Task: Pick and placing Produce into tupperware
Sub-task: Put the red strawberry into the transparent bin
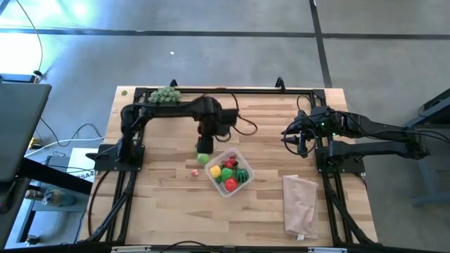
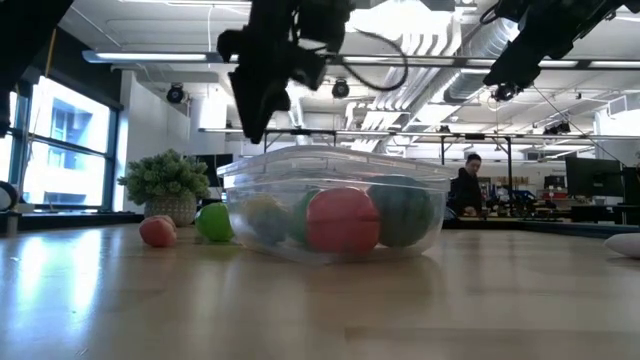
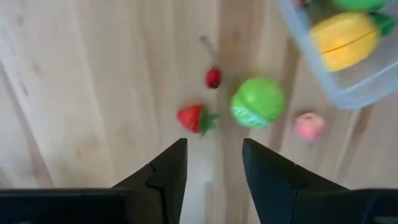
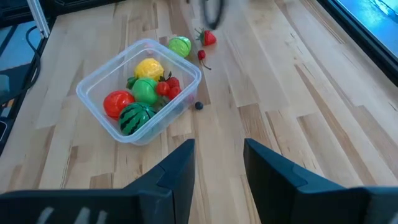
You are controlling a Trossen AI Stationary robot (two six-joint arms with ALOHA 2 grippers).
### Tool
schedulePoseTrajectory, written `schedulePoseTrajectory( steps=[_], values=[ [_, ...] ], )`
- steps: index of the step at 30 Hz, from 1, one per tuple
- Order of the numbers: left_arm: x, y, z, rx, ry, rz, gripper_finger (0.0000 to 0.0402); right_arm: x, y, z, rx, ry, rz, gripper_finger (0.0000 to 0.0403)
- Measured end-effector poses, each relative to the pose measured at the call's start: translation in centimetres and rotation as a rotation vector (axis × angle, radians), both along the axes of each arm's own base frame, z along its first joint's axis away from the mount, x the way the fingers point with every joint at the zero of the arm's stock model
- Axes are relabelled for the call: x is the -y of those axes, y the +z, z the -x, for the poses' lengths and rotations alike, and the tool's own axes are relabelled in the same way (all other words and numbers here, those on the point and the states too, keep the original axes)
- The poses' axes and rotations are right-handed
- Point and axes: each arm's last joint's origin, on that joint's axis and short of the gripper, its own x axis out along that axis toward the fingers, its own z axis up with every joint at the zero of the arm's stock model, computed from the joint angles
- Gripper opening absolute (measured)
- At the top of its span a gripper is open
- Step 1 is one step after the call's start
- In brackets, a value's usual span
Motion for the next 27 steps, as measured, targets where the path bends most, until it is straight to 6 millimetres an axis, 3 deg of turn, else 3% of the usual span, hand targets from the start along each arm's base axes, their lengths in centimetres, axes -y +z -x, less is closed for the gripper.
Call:
schedulePoseTrajectory(
  steps=[5,11,16,21,27],
  values=[
    [-2.0,-1.9,3.1,0.019,0.031,0.011,0.0129,0.0,0.0,0.0,0.0,0.0,0.0,0.0129],
    [-2.5,-4.1,6.7,0.103,0.025,0.03,0.0113,0.0,0.0,0.0,0.0,0.001,0.0,0.0129],
    [-2.9,-6.2,8.8,0.056,-0.11,-0.04,0.0103,0.0,0.0,0.0,0.0,0.001,0.0,0.0129],
    [-2.8,-8.0,8.9,0.041,-0.399,-0.046,0.0102,0.0,0.0,0.0,0.0,0.001,0.0,0.0129],
    [-3.0,-8.2,8.1,0.108,-0.61,-0.108,0.01,0.0,0.0,0.0,0.0,0.0,0.0,0.0129]
  ],
)
